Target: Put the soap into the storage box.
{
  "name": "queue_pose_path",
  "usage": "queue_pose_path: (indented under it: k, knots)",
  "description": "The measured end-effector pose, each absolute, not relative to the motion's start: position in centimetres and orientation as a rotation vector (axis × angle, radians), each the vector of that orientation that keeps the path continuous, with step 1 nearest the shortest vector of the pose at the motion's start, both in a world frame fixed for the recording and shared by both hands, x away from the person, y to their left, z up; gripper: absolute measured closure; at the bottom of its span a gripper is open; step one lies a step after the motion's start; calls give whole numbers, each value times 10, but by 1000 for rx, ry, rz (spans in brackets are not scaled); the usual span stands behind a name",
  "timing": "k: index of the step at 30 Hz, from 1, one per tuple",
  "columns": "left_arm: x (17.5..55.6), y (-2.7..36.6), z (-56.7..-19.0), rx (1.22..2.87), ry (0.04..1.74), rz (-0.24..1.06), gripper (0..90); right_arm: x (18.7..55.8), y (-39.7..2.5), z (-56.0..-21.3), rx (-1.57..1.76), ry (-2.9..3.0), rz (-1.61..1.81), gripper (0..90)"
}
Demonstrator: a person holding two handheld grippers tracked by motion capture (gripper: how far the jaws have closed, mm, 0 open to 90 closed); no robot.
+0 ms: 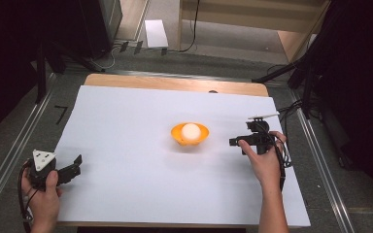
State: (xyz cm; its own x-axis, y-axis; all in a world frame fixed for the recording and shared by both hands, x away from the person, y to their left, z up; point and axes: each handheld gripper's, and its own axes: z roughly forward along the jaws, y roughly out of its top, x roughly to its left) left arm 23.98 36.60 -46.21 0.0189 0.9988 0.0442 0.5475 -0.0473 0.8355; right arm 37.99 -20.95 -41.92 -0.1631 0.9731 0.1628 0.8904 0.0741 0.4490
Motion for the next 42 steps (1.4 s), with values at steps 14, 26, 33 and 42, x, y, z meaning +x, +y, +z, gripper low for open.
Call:
queue_pose_path:
  k: [14,26,33,42]
  knots:
    - [240,366,-462,1665,1596,907,143,348,-233,-421,1832,2066,890,0]
    - [240,365,-462,1672,1597,916,143,322,-259,-440,1782,2021,1000,0]
    - [240,365,-462,1678,1595,918,143,303,-283,-447,1780,1976,1102,0]
    - [240,364,-462,1686,1592,927,145,278,-307,-457,1768,1936,1136,0]
